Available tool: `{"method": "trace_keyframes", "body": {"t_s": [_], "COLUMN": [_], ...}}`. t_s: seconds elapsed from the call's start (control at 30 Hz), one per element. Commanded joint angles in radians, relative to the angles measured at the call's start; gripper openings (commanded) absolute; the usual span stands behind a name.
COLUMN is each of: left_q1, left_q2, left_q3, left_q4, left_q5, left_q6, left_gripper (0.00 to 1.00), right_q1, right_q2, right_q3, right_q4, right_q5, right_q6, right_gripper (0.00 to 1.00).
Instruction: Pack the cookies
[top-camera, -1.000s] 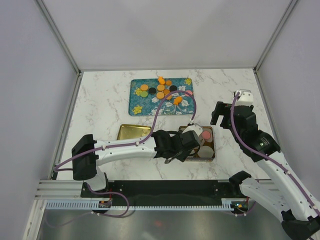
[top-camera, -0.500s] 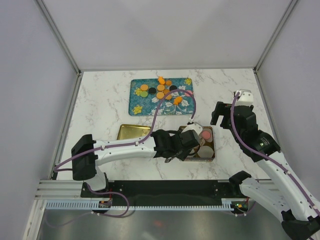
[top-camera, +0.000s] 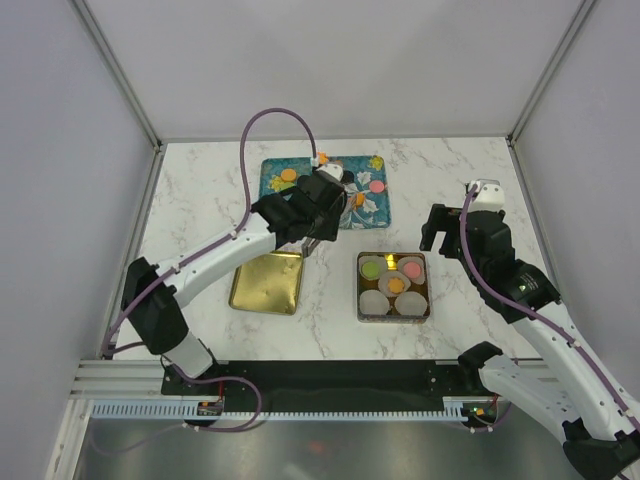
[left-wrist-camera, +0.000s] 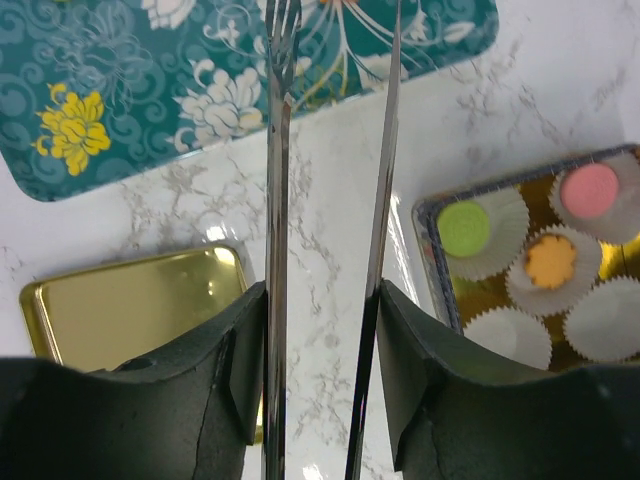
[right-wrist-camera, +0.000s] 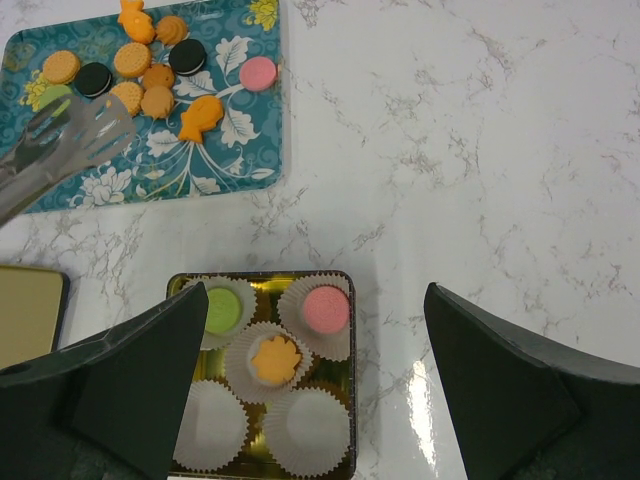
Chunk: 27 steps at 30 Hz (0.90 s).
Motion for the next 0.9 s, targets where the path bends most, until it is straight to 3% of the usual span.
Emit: {"method": "trace_keyframes", "body": {"t_s": [0.0, 0.27, 0.87], "left_q1": [0.056, 0.125, 0.176], "left_q2": [0.055, 0.216, 0.317], "left_q3": [0.084, 0.213, 0.203], "left_q4": [0.041, 0.018, 0.015], "left_q5": [0.058, 0.057, 0.061], "left_q6": [0.062, 0.085, 0.076], "left_gripper": [0.53, 0.54, 0.53], "right_q1": [-0.003, -0.001, -0.001], "right_q2": [0.002, -0.004, -0.017], "right_q3": [0.035, 0.035, 0.010], "right_q4": [0.010, 0.002, 0.001], "right_q5": [-0.007, -0.013, -0.010], "right_q6": [0.002, -0.004, -0.015], "right_gripper": [0.98, 0.98, 0.98]}}
